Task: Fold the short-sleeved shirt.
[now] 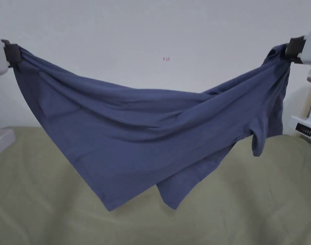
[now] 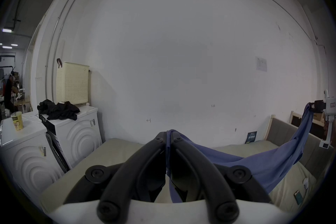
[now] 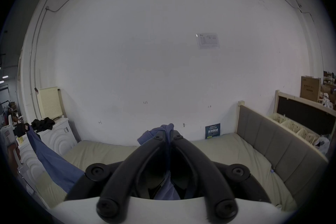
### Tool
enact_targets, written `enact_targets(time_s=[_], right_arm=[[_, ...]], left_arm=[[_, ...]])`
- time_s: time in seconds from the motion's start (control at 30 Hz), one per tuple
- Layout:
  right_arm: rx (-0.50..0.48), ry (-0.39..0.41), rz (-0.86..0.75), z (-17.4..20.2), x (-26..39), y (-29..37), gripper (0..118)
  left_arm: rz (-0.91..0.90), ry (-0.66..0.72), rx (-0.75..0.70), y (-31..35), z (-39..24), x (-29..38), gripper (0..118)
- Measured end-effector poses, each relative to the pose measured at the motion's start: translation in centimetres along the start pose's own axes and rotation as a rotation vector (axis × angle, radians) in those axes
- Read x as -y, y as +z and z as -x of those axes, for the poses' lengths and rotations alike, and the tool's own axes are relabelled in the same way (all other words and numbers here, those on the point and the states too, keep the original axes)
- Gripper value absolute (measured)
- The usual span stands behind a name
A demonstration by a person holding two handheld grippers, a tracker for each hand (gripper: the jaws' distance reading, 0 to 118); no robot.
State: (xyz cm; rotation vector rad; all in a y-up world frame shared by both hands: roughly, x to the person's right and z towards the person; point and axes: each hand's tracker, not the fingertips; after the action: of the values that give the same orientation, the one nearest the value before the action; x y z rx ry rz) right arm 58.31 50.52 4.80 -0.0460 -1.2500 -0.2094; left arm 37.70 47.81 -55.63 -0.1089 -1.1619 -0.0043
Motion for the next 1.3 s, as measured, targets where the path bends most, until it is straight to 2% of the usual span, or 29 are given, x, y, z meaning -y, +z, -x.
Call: enact_targets(time_s=[0.2,0.23,0.4,0.57,0.73,0.83,0.97,1.1,1.17,1.2,1.23,1.27,1.3], right_arm=[[0.033,-0.054,0.105,-2.3,7.9,-4.2,4],[0.042,-0.061,0.113,-2.7,8.9,-4.6,4],[0.071,-0.074,0.12,-4.2,11.4,-4.2,4],[0.054,-0.038,0.162,-4.7,13.2,-0.4,4],[0.022,0.008,0.236,-5.2,18.6,6.2,4],[0.003,0.029,0.321,-5.6,23.8,10.5,4],[-0.005,0.104,0.444,-5.6,31.9,15.2,4],[0.015,0.16,0.546,-6.2,40.0,17.8,4],[0.019,0.143,0.548,-6.6,42.5,18.6,5],[0.038,0.123,0.54,-6.9,43.2,18.9,7],[0.043,0.096,0.524,-7.0,43.4,19.4,15],[0.052,0.072,0.5,-7.4,43.4,19.8,33],[0.062,0.051,0.476,-7.6,43.1,20.2,68]], left_arm=[[0.08,-0.02,-0.005,-4.9,-0.1,7.8,0],[0.079,-0.029,0.004,-2.1,-2.9,8.6,0],[0.094,-0.023,0.025,-0.6,-4.1,11.4,0],[0.099,-0.032,0.06,3.2,-4.3,12.8,0],[0.145,-0.008,0.061,10.0,-4.1,16.7,0],[0.202,-0.016,0.044,14.9,-3.4,20.9,0],[0.343,-0.043,0.039,20.3,-2.3,27.6,0],[0.463,0.042,0.014,23.7,-1.2,33.9,0],[0.497,0.075,-0.008,24.4,-0.8,36.3,0],[0.489,0.066,-0.013,24.7,-0.8,36.9,2],[0.48,0.068,-0.015,25.0,-0.7,37.3,5],[0.465,0.067,-0.018,25.3,-0.7,37.4,7],[0.458,0.065,-0.022,25.5,-0.5,37.4,14]])
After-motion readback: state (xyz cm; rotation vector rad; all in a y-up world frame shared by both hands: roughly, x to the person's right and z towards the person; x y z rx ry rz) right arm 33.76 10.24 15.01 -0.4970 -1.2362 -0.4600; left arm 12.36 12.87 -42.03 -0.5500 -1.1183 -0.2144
